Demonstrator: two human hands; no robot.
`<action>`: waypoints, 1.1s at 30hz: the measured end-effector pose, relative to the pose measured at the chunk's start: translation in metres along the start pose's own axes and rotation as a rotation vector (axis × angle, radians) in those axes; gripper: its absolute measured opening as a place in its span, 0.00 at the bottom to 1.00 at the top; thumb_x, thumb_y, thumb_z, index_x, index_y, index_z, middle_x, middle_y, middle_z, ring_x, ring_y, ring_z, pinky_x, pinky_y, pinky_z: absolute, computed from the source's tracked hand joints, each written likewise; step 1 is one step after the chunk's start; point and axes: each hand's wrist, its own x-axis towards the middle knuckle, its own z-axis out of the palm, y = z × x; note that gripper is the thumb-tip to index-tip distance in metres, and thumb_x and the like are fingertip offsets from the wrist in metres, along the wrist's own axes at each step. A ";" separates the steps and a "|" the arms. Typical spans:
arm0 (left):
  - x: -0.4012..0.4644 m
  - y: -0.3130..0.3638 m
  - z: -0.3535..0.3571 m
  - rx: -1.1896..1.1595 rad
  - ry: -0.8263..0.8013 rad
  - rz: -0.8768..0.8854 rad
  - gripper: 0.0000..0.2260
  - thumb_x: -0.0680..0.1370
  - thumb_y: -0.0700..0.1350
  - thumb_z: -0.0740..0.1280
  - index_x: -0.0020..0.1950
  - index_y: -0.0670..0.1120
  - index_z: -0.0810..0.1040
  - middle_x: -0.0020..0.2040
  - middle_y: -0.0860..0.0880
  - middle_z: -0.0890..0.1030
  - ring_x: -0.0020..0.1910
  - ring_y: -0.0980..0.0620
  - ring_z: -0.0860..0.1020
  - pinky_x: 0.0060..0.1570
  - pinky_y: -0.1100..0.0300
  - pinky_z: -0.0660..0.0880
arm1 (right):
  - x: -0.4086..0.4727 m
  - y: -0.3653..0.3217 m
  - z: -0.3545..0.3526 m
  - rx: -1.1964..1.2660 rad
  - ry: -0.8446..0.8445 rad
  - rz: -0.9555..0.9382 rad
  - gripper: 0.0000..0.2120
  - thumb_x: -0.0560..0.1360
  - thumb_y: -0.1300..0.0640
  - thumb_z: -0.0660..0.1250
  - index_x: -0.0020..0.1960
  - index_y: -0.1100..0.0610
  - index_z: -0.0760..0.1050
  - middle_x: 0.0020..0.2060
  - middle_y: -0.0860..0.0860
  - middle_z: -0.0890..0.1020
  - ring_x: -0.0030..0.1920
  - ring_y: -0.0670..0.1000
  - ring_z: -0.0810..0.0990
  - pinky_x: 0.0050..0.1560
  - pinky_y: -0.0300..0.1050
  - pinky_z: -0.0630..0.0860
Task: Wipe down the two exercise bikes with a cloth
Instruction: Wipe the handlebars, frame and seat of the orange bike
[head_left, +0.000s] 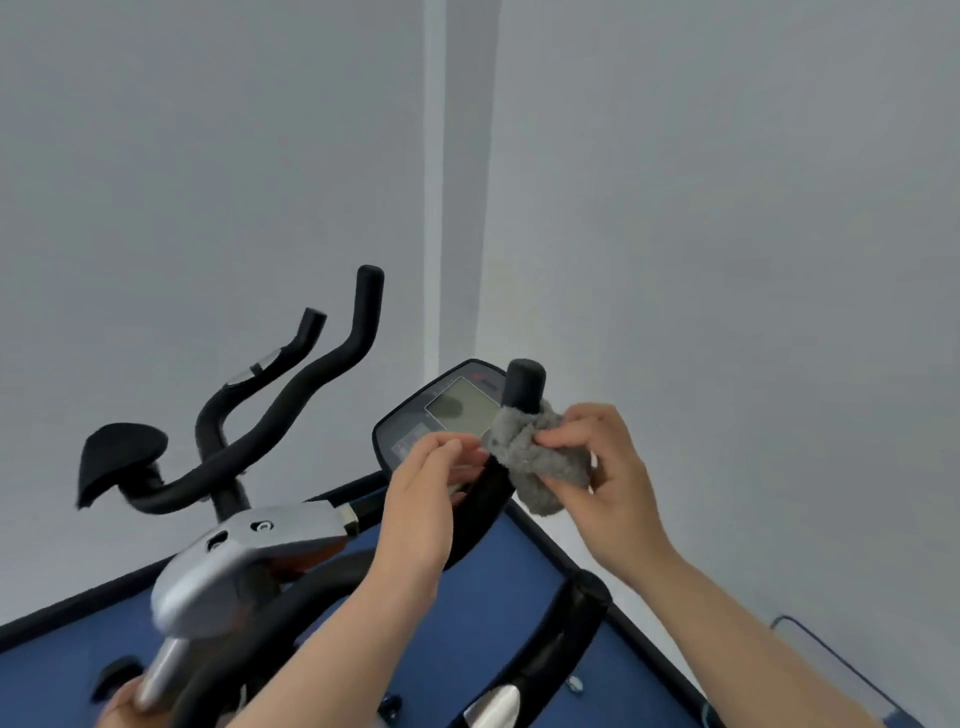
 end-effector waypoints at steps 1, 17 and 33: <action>-0.001 0.000 -0.001 0.026 -0.011 0.014 0.14 0.83 0.43 0.57 0.49 0.48 0.82 0.46 0.54 0.85 0.49 0.55 0.82 0.53 0.56 0.76 | -0.006 0.006 -0.001 -0.008 -0.066 -0.010 0.25 0.67 0.75 0.71 0.48 0.45 0.79 0.50 0.42 0.72 0.52 0.44 0.75 0.45 0.31 0.73; -0.013 -0.001 -0.014 0.196 -0.132 0.088 0.17 0.85 0.45 0.54 0.55 0.48 0.83 0.54 0.53 0.84 0.57 0.57 0.80 0.58 0.58 0.72 | 0.029 -0.004 0.004 0.020 0.328 -0.272 0.07 0.74 0.54 0.70 0.52 0.50 0.80 0.51 0.45 0.72 0.54 0.41 0.74 0.57 0.32 0.69; -0.008 -0.008 -0.013 0.206 -0.080 0.132 0.16 0.84 0.41 0.55 0.53 0.47 0.83 0.52 0.51 0.85 0.55 0.55 0.81 0.54 0.59 0.72 | -0.023 0.024 0.022 0.362 0.092 0.114 0.12 0.77 0.55 0.66 0.52 0.39 0.71 0.47 0.45 0.80 0.48 0.49 0.81 0.47 0.43 0.77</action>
